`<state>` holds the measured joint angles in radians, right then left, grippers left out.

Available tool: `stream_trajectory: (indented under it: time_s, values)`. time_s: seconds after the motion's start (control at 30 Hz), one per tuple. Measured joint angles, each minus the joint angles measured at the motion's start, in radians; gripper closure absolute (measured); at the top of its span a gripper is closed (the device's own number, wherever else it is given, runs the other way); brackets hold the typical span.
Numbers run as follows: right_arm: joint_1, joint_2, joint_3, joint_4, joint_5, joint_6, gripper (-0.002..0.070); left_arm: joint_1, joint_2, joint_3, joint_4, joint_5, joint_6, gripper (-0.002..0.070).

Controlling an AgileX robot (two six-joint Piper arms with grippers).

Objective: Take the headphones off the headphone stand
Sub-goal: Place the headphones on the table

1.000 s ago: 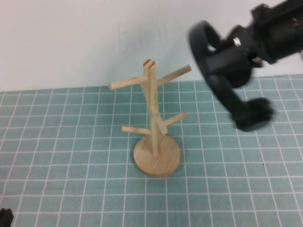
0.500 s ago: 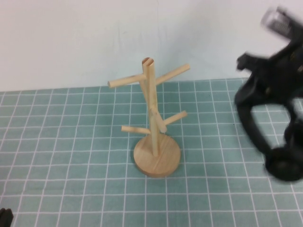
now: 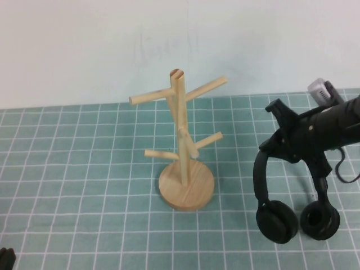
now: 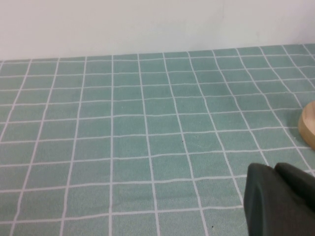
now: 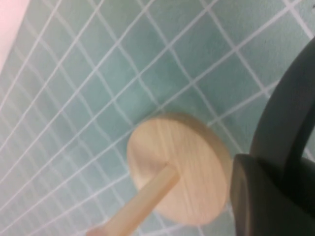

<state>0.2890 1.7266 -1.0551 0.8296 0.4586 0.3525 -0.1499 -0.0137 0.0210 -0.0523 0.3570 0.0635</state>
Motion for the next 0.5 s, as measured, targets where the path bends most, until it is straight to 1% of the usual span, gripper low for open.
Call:
stream_trajectory:
  time_s: [0.03, 0.1, 0.2, 0.23, 0.3, 0.33, 0.5]
  values:
    - [0.003, 0.018, 0.000, -0.010, 0.000, -0.002, 0.0668, 0.000, 0.000, 0.000, 0.000, 0.000, 0.000, 0.0680]
    - [0.009, 0.048, 0.000, -0.035, 0.005, 0.000, 0.0619, 0.000, 0.000, 0.000, 0.000, 0.000, 0.000, 0.0680]
    - [0.012, 0.093, 0.000, -0.058, 0.007, -0.007, 0.0503, 0.000, 0.000, 0.000, 0.000, 0.000, 0.000, 0.0680]
    - [0.012, 0.103, 0.000, -0.067, -0.001, -0.025, 0.0458, 0.000, 0.000, 0.000, 0.000, 0.000, 0.000, 0.0680]
    - [0.013, 0.107, 0.000, -0.083, -0.023, -0.145, 0.0393, 0.000, 0.000, 0.000, 0.000, 0.000, 0.000, 0.0680]
    - [0.013, 0.107, 0.000, -0.085, -0.030, -0.200, 0.0384, 0.000, 0.000, 0.000, 0.000, 0.000, 0.000, 0.0680]
    - [0.013, 0.085, -0.021, -0.072, -0.014, -0.435, 0.0384, 0.000, 0.000, 0.000, 0.000, 0.000, 0.000, 0.0680]
